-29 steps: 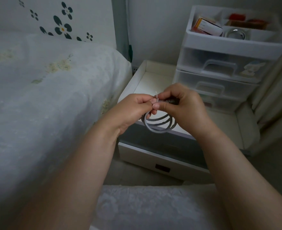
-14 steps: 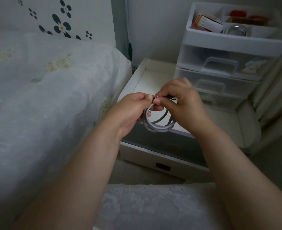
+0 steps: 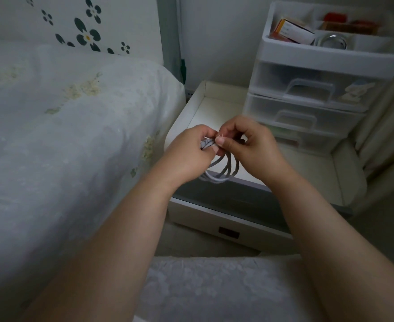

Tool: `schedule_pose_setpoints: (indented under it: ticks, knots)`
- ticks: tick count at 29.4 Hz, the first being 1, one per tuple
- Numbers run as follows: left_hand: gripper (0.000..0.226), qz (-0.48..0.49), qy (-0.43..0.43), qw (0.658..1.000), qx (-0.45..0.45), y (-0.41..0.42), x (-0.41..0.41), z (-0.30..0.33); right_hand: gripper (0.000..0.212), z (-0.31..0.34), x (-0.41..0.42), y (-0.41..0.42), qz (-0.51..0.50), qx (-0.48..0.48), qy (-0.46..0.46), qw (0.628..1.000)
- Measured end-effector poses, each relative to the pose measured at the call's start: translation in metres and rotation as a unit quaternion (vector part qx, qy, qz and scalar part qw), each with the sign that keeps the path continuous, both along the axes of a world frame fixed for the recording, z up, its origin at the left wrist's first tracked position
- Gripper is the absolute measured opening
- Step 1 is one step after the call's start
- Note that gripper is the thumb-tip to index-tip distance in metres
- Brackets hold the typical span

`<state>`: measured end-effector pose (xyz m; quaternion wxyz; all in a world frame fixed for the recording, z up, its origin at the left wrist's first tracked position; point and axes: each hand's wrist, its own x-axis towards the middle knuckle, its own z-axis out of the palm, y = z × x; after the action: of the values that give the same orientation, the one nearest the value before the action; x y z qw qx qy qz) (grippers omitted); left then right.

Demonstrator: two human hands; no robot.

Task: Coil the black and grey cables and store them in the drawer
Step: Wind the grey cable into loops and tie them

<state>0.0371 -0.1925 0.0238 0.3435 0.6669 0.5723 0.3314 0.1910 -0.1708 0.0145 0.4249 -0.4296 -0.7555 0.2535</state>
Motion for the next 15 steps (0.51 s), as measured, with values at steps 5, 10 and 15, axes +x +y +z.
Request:
schedule_pose_setpoints:
  ticks: [5,10,15]
  knots:
    - [0.017,0.019,0.032,0.999,0.034,-0.0003,0.0027,-0.0005,0.005,0.0004,0.0001,0.0015,-0.019,0.117,-0.081,0.990]
    - [0.021,0.031,0.053,0.998,0.013,0.0013,-0.0006,0.0013,0.005,0.0042,0.0008,0.0045,-0.030,0.222,-0.255,0.941]
    - [0.019,0.033,0.102,0.994,-0.026,0.0044,-0.0046,0.0045,0.008,0.0010,-0.0033,0.0014,-0.027,0.224,-0.385,0.895]
